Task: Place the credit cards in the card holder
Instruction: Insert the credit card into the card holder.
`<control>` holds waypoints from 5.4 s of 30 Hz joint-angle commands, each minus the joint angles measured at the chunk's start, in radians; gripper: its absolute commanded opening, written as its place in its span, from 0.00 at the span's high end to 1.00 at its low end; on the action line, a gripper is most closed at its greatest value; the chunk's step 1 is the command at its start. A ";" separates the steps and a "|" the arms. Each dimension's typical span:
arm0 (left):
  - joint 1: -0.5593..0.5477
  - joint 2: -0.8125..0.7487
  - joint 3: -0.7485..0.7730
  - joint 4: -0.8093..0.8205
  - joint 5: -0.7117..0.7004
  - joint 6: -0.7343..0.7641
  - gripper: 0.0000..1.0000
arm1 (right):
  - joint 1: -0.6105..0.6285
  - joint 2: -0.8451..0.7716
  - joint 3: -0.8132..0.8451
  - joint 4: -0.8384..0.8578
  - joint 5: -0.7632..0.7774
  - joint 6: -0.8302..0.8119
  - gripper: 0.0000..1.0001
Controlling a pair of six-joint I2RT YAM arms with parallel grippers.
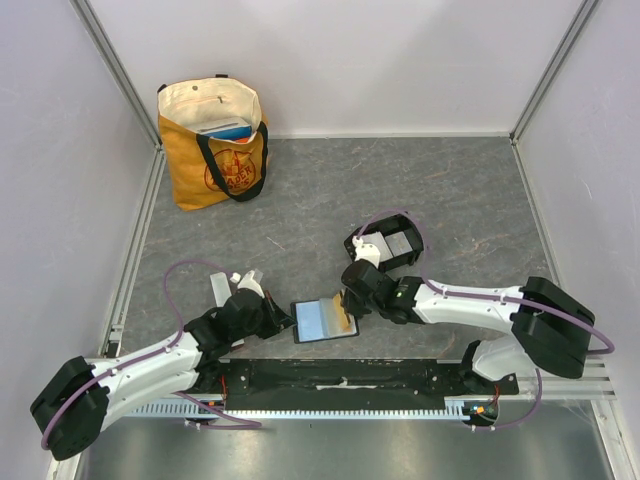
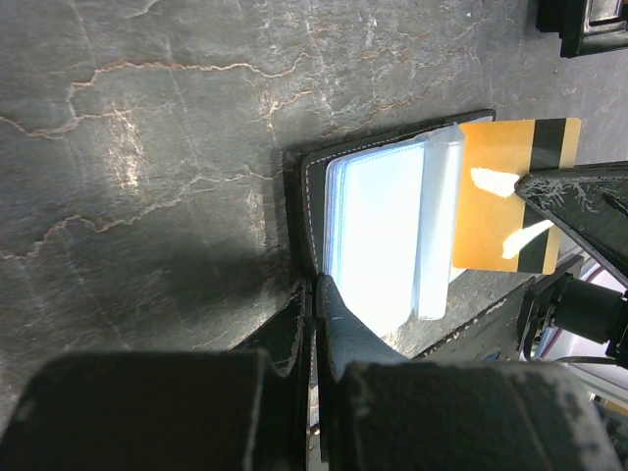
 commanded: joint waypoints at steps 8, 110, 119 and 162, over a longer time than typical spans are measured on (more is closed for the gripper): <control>-0.003 0.000 -0.008 0.002 -0.013 -0.018 0.98 | 0.003 0.031 0.018 0.166 -0.141 0.019 1.00; -0.003 -0.009 -0.018 0.030 -0.029 -0.059 0.98 | -0.015 0.152 -0.417 0.907 -0.237 0.289 1.00; -0.004 -0.009 -0.020 0.030 -0.024 -0.059 0.98 | -0.015 0.209 -0.377 0.948 -0.250 0.286 1.00; -0.003 -0.016 -0.026 0.031 -0.013 -0.046 0.98 | 0.077 0.137 -0.049 0.410 -0.194 0.065 0.56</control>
